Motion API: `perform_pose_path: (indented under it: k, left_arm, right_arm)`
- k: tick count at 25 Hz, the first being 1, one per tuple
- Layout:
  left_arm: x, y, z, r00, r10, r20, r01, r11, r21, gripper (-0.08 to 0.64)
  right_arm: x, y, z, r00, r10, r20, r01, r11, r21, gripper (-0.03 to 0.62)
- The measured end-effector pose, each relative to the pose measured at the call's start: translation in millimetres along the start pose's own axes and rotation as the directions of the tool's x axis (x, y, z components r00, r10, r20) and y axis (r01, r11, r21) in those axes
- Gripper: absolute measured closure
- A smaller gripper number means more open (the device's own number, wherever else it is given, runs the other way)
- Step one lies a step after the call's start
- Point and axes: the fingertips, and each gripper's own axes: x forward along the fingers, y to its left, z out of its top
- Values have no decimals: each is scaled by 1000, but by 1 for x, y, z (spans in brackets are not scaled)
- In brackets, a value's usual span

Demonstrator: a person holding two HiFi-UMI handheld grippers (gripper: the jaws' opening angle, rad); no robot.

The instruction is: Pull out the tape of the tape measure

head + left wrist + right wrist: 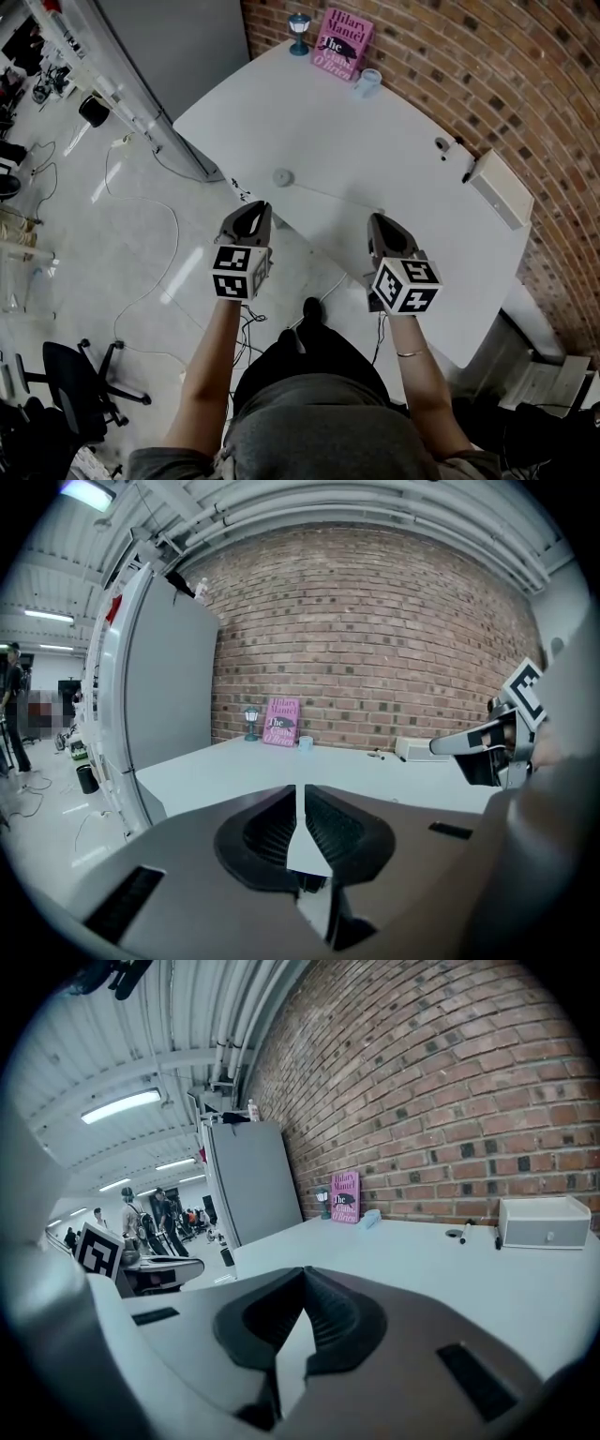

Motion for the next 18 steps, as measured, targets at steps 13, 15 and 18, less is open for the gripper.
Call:
perform_pose_path:
  k: [13, 15, 18]
  left_arm:
    - [-8, -1, 0, 1000, 2, 22, -2, 1000, 6, 516]
    - [-9, 0, -1, 1000, 2, 20, -2, 1000, 6, 516]
    - [-7, 1, -2, 1000, -1, 14, 1, 1000, 3, 517]
  right_arm:
    - [-4, 9, 3, 1000, -12, 26, 13, 999, -37, 589]
    - [-3, 10, 3, 1000, -15, 25, 16, 999, -39, 589]
    - [0, 11, 1, 1000, -17, 18, 17, 999, -42, 589]
